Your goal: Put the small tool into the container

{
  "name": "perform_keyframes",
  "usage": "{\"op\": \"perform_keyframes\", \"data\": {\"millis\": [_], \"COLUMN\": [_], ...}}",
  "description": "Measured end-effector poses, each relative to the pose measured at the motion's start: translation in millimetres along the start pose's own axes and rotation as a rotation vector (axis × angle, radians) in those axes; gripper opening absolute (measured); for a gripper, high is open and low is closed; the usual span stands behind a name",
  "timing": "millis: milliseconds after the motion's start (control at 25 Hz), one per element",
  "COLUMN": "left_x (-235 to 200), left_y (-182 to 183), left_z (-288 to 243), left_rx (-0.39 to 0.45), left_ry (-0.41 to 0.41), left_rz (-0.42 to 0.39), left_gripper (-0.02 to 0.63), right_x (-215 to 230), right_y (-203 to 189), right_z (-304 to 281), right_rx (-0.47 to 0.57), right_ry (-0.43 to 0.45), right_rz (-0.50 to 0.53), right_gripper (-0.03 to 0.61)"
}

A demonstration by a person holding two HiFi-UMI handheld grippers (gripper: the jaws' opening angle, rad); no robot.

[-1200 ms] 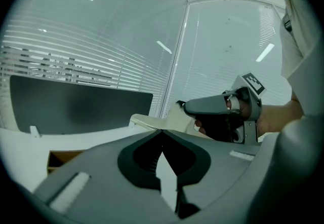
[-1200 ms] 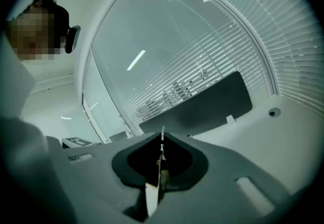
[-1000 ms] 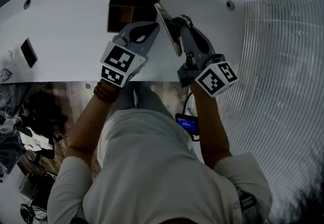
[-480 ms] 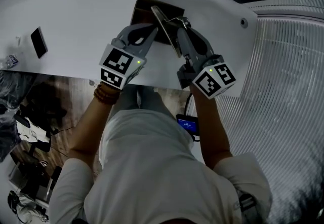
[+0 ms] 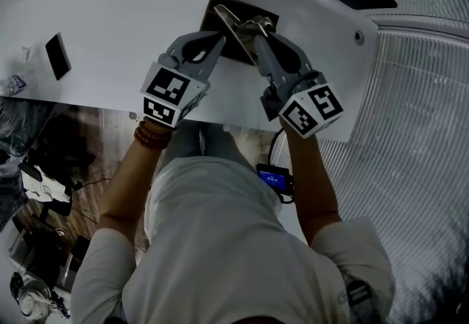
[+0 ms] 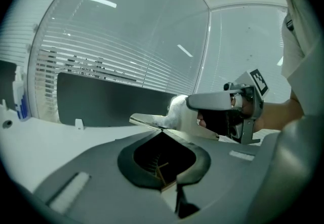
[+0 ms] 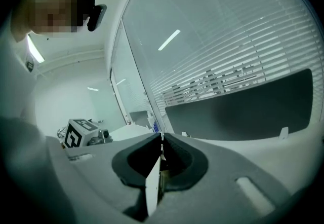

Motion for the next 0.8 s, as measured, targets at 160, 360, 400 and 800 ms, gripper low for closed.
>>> {"op": "perform_keyframes", "data": {"millis": [160,360,400,800], "left_x": [0,-2,-3,-1], "left_y": [-3,-8,-9,-12], "left_z": [-4,-13,-14,-32], "left_rx": [-0.002,-0.023,-0.024,-0.025], "left_ry": [0.001,-0.023,-0.024,-0.016], "left_rz": [-0.009,0.005,0.005,-0.017], "left_gripper": [0.003,0.003,0.003,0.003], "right_x": [6,10,11,23], "right_y": [-5,-7,-7,-10], "right_z": [-2,-6,-7,-7], "right_rx": [-0.019,-0.03,-0.032,-0.061], "right_ry": [0.032,0.083,0.092,0.159], "right_rz": [0.038,0.124,0.143,0.358], "right_gripper": [0.015,0.015,0.015,0.017]}}
Point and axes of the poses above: the fingertips, and each gripper's own axes: z backward along the fingers, x to its right, y out of its top, the point moved 8 cm from there along z, backward along the fingers, and after that the axes turned 1 degree about y, right-handed, at the moved point
